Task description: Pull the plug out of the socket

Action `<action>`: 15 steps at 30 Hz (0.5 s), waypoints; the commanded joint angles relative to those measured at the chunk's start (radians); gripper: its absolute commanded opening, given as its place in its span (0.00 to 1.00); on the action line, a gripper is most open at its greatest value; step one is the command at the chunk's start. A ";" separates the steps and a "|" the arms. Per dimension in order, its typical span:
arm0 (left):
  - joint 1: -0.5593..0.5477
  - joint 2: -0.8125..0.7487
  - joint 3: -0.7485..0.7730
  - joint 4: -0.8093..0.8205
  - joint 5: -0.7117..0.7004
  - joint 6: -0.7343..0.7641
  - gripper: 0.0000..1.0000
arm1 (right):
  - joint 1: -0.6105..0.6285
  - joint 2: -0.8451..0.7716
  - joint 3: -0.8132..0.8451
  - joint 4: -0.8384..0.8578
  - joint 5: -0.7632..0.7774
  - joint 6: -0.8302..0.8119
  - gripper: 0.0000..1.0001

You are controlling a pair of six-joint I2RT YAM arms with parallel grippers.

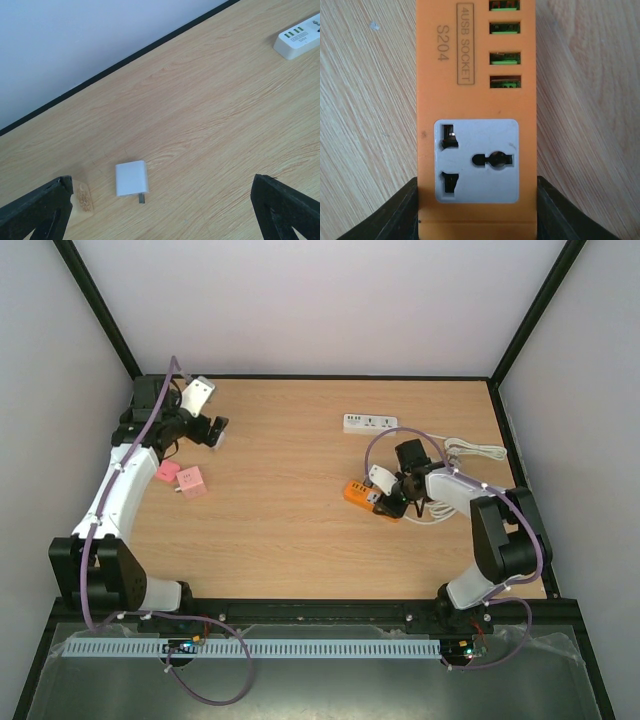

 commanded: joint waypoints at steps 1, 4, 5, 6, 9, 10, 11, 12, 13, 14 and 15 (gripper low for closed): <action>0.006 0.012 0.041 -0.021 0.025 -0.018 0.99 | -0.029 -0.019 -0.022 -0.079 0.053 -0.051 0.37; 0.006 0.019 0.048 -0.028 0.027 -0.022 0.99 | -0.030 -0.042 -0.001 -0.098 0.021 -0.035 0.52; 0.006 0.026 0.054 -0.032 0.028 -0.024 0.99 | -0.030 -0.052 0.008 -0.102 0.006 -0.029 0.57; 0.006 0.029 0.059 -0.037 0.031 -0.024 0.99 | -0.029 -0.064 0.016 -0.103 -0.004 -0.022 0.62; 0.006 0.038 0.075 -0.047 0.035 -0.026 0.99 | -0.029 -0.090 0.050 -0.119 -0.023 -0.009 0.70; 0.006 0.040 0.078 -0.049 0.036 -0.026 0.99 | -0.030 -0.097 0.065 -0.128 -0.029 -0.005 0.72; 0.007 0.042 0.082 -0.051 0.036 -0.026 0.99 | -0.029 -0.105 0.079 -0.138 -0.038 0.000 0.74; 0.007 0.044 0.086 -0.054 0.036 -0.026 0.99 | -0.029 -0.112 0.097 -0.147 -0.048 0.007 0.76; 0.006 0.046 0.090 -0.056 0.039 -0.028 0.99 | -0.030 -0.120 0.114 -0.155 -0.061 0.013 0.77; 0.007 0.049 0.094 -0.058 0.041 -0.034 0.99 | -0.029 -0.127 0.139 -0.165 -0.072 0.019 0.79; 0.006 0.054 0.103 -0.062 0.043 -0.040 0.99 | -0.030 -0.134 0.161 -0.172 -0.083 0.027 0.80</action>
